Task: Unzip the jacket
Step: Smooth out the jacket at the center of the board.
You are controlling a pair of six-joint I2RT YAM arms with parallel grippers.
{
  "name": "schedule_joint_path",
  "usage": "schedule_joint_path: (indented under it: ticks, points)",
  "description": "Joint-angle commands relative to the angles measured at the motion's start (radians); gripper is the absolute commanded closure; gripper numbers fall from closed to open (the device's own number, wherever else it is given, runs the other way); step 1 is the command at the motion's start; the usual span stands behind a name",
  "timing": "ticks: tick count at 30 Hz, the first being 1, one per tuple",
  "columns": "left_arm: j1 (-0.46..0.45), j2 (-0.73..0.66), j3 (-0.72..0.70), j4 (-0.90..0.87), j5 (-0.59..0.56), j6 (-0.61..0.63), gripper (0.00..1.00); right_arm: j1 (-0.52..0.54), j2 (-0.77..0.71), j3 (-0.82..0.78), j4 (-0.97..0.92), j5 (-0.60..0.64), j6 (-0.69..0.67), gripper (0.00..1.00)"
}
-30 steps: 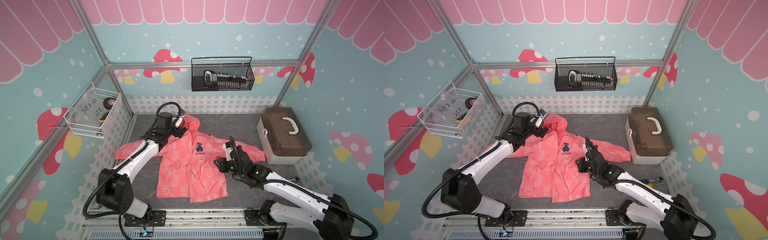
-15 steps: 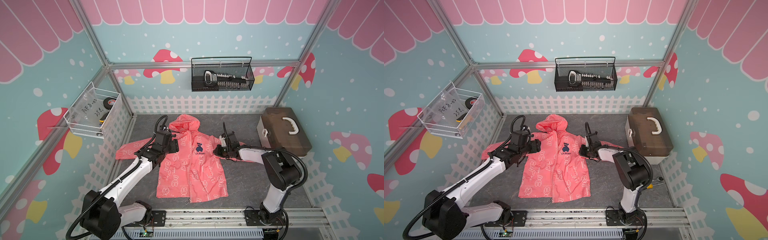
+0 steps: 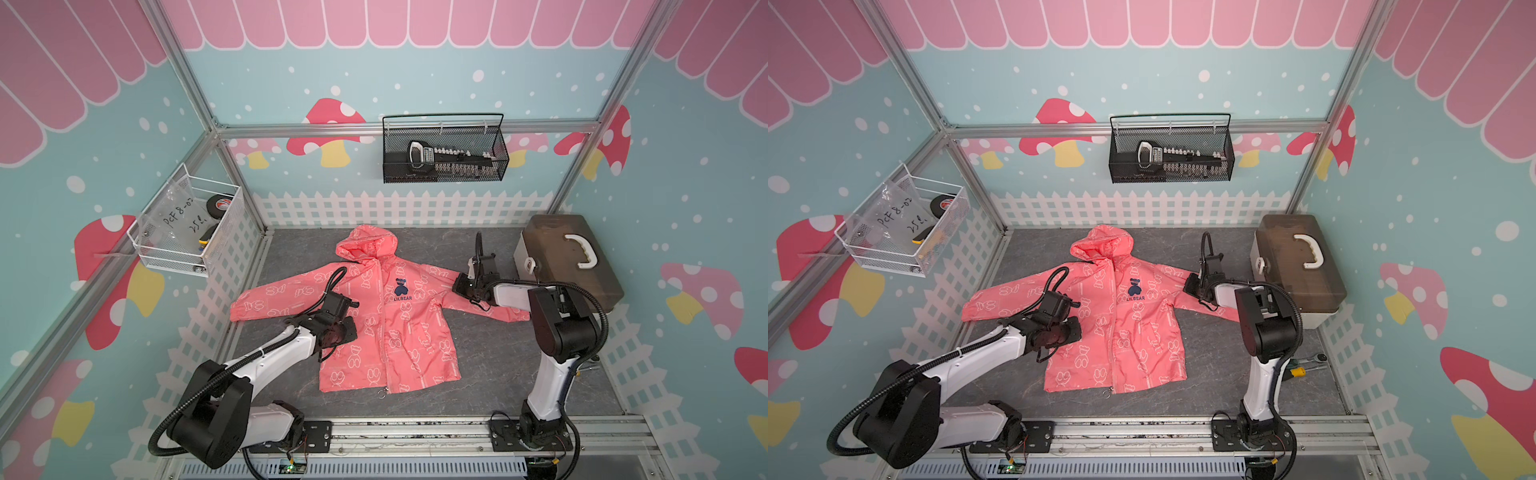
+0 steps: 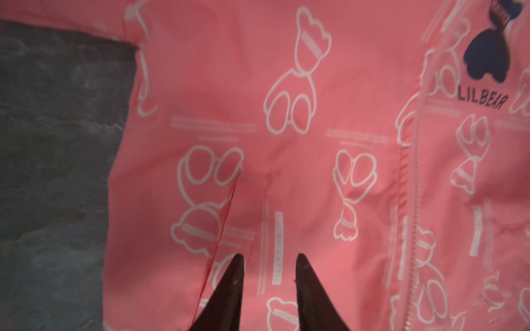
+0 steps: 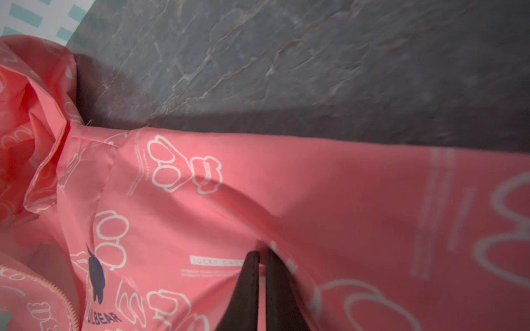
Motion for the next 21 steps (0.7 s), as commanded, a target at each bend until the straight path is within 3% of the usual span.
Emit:
schedule_joint_path:
  ticks: [1,3,6,9,16,21]
  points:
    - [-0.016,-0.020,-0.016,-0.013,0.016,-0.040,0.66,-0.014,-0.051,-0.026,-0.077,0.028,-0.069,0.89]
    - [-0.030,-0.058,-0.022,-0.049,0.008,-0.047,0.57,-0.012,-0.077,-0.015,-0.093,-0.028,-0.105,0.83]
    - [-0.062,-0.160,-0.041,-0.126,-0.025,-0.087,0.41,0.019,-0.143,0.002,-0.132,-0.088,-0.167,0.64]
    - [-0.110,-0.296,-0.081,-0.188,-0.060,-0.181,0.34,0.082,-0.206,0.041,-0.231,-0.097,-0.242,0.51]
    - [-0.185,-0.560,-0.216,-0.269,-0.070,-0.476,0.33,0.266,-0.325,0.040,-0.345,-0.083,-0.259,0.42]
    - [-0.250,-0.599,-0.280,-0.271,-0.078,-0.566,0.34,0.404,-0.367,-0.010,-0.332,-0.097,-0.188,0.39]
